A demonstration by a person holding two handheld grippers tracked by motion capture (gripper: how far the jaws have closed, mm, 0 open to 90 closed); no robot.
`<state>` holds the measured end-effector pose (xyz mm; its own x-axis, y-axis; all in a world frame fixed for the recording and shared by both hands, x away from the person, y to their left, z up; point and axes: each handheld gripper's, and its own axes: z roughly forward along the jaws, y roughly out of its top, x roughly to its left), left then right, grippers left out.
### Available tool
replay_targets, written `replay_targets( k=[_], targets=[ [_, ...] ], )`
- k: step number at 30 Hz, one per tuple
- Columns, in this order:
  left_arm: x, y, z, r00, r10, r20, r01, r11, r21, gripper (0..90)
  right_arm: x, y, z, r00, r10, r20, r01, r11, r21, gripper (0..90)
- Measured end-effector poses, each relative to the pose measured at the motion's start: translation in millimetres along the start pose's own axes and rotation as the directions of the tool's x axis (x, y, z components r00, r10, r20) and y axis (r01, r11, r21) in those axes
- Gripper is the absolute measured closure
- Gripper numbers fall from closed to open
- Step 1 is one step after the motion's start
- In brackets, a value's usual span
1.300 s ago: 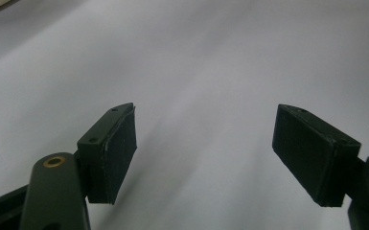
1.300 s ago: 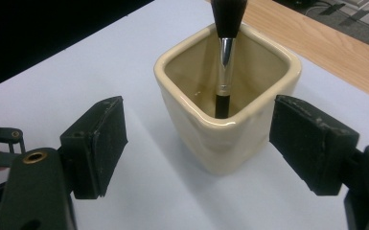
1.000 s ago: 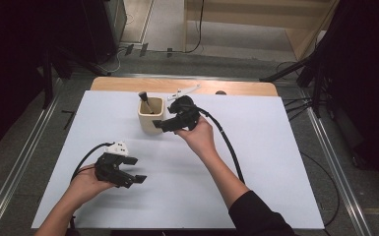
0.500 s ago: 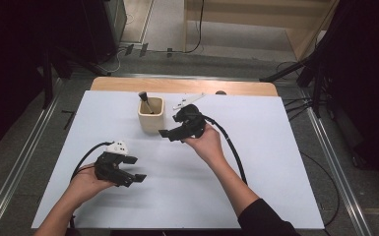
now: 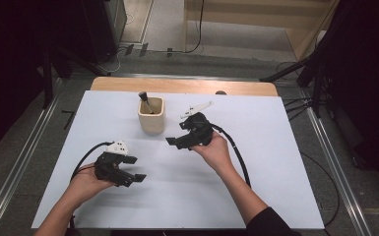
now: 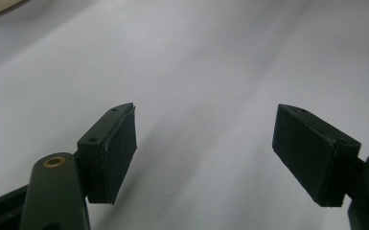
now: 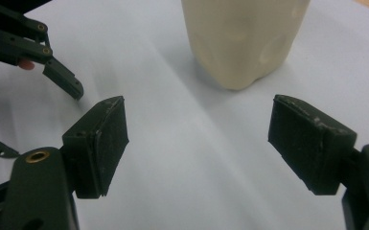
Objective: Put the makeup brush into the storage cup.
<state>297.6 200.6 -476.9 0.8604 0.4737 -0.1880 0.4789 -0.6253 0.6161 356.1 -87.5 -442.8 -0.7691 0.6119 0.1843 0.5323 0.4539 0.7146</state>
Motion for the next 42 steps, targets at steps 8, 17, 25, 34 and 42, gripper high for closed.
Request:
replay_targets(
  k=[8, 17, 25, 34, 42],
  targets=[
    [-0.1, -0.1, 0.2, 1.0000, 0.005, -0.006, -0.005, 1.0000, 0.001, 24.2, -0.4, -11.9, -1.5, 1.0000, 0.002, 0.001, -0.002, 1.000, 0.018, 22.6],
    [-0.4, -0.4, -0.2, 0.9999, 0.008, -0.010, -0.008, 1.0000, 0.001, 24.3, 0.1, -28.8, -2.6, 0.9998, 0.010, -0.015, -0.009, 0.999, 0.038, 22.6],
    [-0.7, -0.3, 0.7, 0.9999, 0.010, -0.013, -0.010, 0.9999, 0.006, 24.2, 0.5, -41.7, -8.6, 0.9997, 0.015, -0.021, -0.015, 0.999, 0.036, 22.8],
    [-1.0, -0.5, 0.8, 0.9999, 0.010, -0.014, -0.010, 0.9999, 0.006, 24.2, 0.6, -53.2, -17.5, 0.9998, 0.011, -0.018, -0.010, 0.999, 0.031, 23.3],
    [-1.2, -0.6, 1.1, 0.9998, 0.010, -0.015, -0.010, 0.9999, 0.006, 24.2, 1.5, -64.6, -25.3, 0.9997, 0.011, -0.020, -0.011, 1.000, 0.025, 23.7]
  ],
)
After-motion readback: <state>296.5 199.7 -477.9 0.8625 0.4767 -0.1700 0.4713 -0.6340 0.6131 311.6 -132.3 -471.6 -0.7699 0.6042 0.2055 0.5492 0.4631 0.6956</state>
